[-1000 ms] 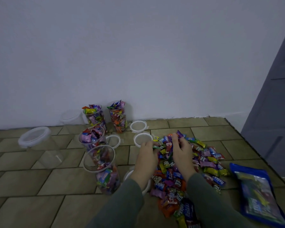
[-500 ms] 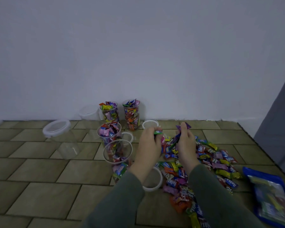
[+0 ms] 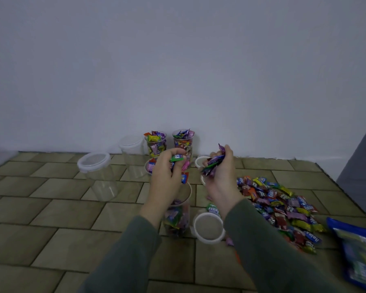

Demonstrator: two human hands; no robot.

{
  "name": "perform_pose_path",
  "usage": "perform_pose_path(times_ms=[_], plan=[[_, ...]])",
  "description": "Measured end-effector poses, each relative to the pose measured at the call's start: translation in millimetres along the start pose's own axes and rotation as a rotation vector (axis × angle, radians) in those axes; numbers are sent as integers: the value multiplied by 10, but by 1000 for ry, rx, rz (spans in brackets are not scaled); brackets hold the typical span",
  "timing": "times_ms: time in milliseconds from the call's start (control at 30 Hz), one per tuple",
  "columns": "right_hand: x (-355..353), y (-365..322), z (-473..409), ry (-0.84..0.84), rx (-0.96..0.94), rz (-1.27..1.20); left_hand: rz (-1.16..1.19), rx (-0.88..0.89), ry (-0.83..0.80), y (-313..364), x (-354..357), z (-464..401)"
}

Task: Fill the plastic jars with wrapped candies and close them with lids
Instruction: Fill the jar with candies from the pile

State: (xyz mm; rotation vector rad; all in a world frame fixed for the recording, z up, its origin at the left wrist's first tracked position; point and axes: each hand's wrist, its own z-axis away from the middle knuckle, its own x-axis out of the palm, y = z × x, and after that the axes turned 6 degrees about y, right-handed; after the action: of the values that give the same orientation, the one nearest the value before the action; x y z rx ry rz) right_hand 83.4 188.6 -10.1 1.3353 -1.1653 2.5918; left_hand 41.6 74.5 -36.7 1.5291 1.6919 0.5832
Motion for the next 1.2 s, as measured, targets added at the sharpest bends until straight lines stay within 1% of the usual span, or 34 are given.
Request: perform_pose_path(times_ms=[100, 233, 333, 433, 500, 567, 667, 767, 833, 967, 1033, 1100, 1200], plan=[[103, 119, 101, 41, 42, -71, 30, -49, 8, -146, -121, 37], [170, 283, 139, 102, 28, -100, 19, -33, -30, -279, -195, 47], [185, 373, 143, 140, -7, -94, -12, 14, -62, -332, -213, 49], [173, 429, 154, 170, -24, -100, 14, 32, -111, -394, -234, 61], [168, 457, 159, 178, -33, -111, 32, 104, -140, -461, -263, 80], [172, 483, 157, 184, -74, -93, 79, 182, -173, -528, -286, 106], [166, 526, 144, 193, -125, -56, 164, 196, -210, -582, -303, 125], [156, 552, 115, 183, -113, -75, 224, 145, -202, -585, -326, 162], [160, 560, 114, 175, -109, -99, 267, 86, -126, -596, -321, 234], [190, 556, 173, 153, -101, -128, 331, -68, 17, -619, -231, 390], [205, 544, 193, 139, -98, -125, 398, -203, 57, -622, -189, 459], [210, 528, 193, 110, -105, -88, 423, -326, 53, -670, -142, 512], [220, 506, 164, 31, -115, 82, 435, -469, 5, -769, -62, 543]])
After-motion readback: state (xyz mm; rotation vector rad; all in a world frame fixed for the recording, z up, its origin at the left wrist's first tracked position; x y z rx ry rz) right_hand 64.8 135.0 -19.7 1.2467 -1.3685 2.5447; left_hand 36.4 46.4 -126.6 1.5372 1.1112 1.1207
